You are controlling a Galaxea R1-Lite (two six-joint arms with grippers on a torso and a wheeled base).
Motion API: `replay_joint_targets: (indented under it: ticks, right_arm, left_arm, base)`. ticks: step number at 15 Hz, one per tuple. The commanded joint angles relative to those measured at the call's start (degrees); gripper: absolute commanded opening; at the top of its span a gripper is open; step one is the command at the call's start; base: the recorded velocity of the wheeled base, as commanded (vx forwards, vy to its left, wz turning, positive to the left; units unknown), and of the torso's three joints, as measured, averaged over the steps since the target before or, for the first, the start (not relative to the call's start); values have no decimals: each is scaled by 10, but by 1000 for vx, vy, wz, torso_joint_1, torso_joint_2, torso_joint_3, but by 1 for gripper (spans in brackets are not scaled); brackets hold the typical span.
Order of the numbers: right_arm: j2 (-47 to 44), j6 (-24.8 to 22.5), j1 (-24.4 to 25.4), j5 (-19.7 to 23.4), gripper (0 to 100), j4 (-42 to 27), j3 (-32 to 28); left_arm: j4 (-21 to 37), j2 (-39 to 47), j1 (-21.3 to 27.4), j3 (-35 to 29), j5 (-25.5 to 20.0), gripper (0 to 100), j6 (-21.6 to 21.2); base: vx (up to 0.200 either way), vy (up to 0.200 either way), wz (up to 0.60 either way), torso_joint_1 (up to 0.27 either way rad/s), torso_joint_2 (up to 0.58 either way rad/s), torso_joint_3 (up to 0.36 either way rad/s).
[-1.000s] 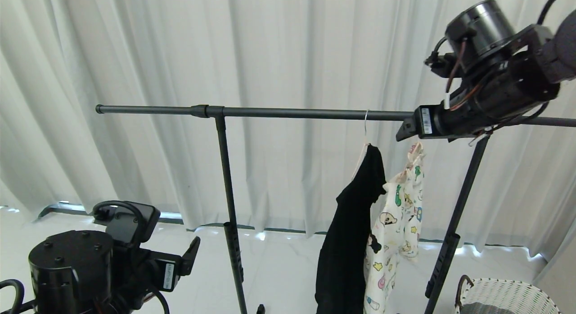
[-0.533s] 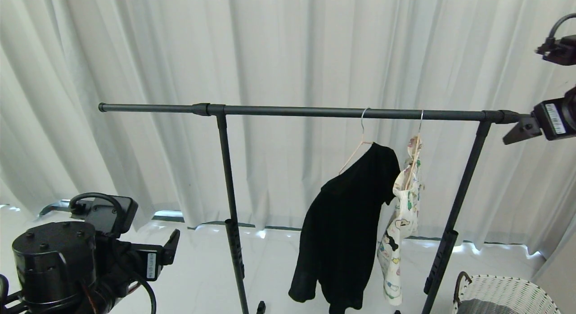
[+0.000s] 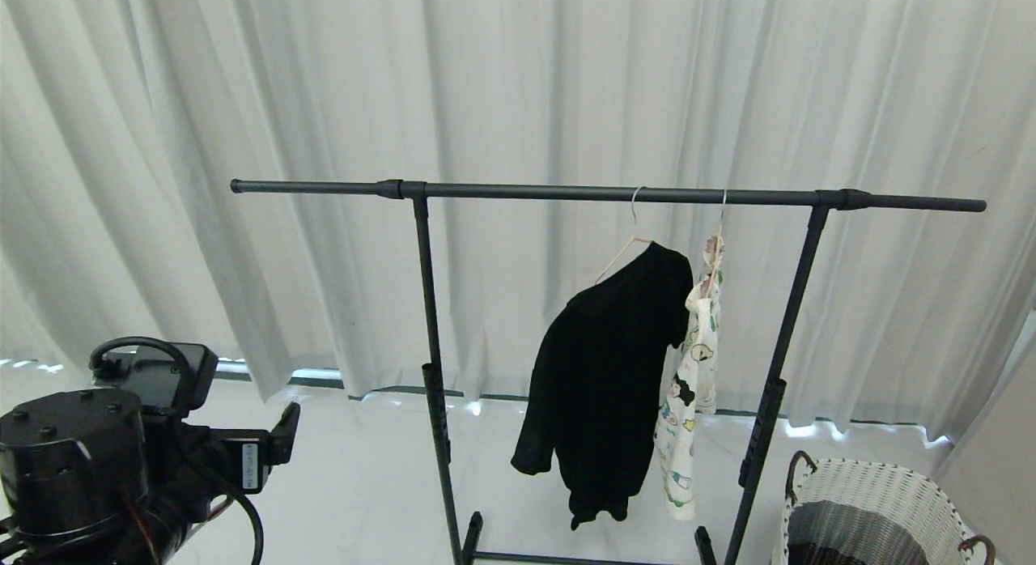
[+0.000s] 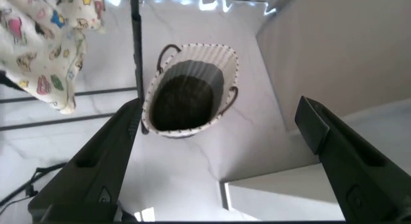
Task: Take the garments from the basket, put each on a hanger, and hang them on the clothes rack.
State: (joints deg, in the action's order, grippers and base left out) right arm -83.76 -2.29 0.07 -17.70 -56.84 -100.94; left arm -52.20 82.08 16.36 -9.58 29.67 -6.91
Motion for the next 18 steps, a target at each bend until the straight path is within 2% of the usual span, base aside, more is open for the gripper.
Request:
replay_joint_targets:
  ticks: [1,7,11,13,15,18]
  right_arm:
    - [13,-4,-9,0,100,0,0]
    - [62,-20,-9,1,100,1,30]
    - [126,-20,-9,5,100,20,95]
    - [148,-20,-9,6,100,39,126]
    - [189,-21,-9,6,100,53,175]
    - [239,-31,-8,8,100,70,235]
  left_arm:
    - [0,-17,-7,5,0,100,0]
    - [0,-42,-29,18,0,100,0]
    - [0,-70,-38,39,1,100,0]
    - [0,-76,-56,40,1,100,0]
    - [0,-94,-97,40,4,100,-2]
    - [0,-131,-154,64,34,100,1]
  base:
    - [-200,0,0,7,2,7]
    - [-200,0,0,3,2,3]
    - [0,0,0,0,0,0]
    - [0,0,0,-93,264,134]
    - [0,0,0,-190,440,241]
    - [0,0,0,-221,491,274]
